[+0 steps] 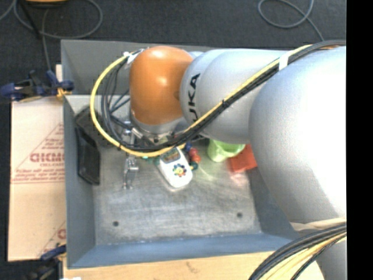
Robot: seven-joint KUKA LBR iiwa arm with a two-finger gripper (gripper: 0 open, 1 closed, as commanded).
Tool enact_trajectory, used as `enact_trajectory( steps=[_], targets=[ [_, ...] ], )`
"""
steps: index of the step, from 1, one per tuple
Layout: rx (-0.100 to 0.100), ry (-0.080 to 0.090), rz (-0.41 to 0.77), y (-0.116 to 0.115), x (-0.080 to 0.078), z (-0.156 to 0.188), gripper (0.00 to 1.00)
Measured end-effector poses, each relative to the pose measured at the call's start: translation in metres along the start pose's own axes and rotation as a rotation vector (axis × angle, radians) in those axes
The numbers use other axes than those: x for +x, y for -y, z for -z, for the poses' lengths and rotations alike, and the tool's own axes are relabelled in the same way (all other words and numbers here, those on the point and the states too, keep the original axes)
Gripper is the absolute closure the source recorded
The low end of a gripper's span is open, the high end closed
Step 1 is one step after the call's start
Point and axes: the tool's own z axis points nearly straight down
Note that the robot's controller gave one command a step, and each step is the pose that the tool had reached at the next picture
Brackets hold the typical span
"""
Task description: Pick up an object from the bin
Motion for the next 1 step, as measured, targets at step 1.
enact_trajectory(
  steps=[1],
  targets=[
    [-0.001, 0.008, -0.003, 0.0008, -0.0019, 0.0049, 0.00]
  ],
)
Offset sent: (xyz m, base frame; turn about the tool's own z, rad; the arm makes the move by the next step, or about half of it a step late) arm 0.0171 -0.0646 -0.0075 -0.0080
